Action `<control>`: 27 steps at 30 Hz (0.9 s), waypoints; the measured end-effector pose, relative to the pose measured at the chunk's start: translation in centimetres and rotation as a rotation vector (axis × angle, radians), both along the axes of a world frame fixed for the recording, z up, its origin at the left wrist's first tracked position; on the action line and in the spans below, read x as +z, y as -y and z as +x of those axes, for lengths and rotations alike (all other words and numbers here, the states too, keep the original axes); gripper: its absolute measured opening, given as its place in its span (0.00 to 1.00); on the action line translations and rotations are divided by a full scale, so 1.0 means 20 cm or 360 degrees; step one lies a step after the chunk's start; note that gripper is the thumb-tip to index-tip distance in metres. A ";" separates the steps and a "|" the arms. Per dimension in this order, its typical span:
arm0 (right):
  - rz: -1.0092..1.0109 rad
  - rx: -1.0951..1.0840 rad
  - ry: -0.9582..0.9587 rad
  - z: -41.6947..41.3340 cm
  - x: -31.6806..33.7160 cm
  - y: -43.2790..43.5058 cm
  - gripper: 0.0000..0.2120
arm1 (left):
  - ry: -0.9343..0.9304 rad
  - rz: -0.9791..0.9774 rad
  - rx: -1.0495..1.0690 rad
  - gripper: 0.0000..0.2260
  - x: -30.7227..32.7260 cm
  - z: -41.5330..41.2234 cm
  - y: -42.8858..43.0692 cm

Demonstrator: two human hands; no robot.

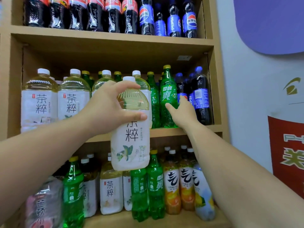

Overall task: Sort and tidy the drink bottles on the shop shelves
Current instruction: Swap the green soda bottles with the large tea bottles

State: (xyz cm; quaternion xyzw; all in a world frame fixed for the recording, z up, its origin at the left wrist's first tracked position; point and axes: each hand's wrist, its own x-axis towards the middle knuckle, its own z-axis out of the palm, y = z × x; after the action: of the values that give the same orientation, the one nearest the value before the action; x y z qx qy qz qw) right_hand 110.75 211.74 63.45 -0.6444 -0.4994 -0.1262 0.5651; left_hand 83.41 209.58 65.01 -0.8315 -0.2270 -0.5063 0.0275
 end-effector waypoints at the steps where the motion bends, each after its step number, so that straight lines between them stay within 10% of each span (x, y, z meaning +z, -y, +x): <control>1: 0.0076 -0.0010 0.0006 -0.01 -0.03 0.02 0.35 | -0.0032 0.0004 -0.0007 0.37 -0.03 -0.01 0.01; 11: 0.0457 0.0566 0.0176 -0.43 -0.51 0.30 0.05 | -0.0175 -0.0108 0.0044 0.38 -0.45 -0.20 -0.05; 17: -0.0352 0.0849 0.0066 -0.57 -1.02 0.20 0.15 | -0.0147 -0.0282 0.0148 0.35 -0.83 -0.25 -0.24; 27: -0.0629 0.0717 -0.0196 -0.63 -1.44 -0.03 0.20 | 0.0062 -0.0403 0.0191 0.37 -1.21 -0.23 -0.58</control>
State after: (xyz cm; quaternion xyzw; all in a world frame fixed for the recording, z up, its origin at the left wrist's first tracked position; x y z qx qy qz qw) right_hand 98.20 212.26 34.60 -0.6213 -0.6095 0.1413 0.4718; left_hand 78.83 221.20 40.75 -0.8032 -0.3390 -0.4871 -0.0519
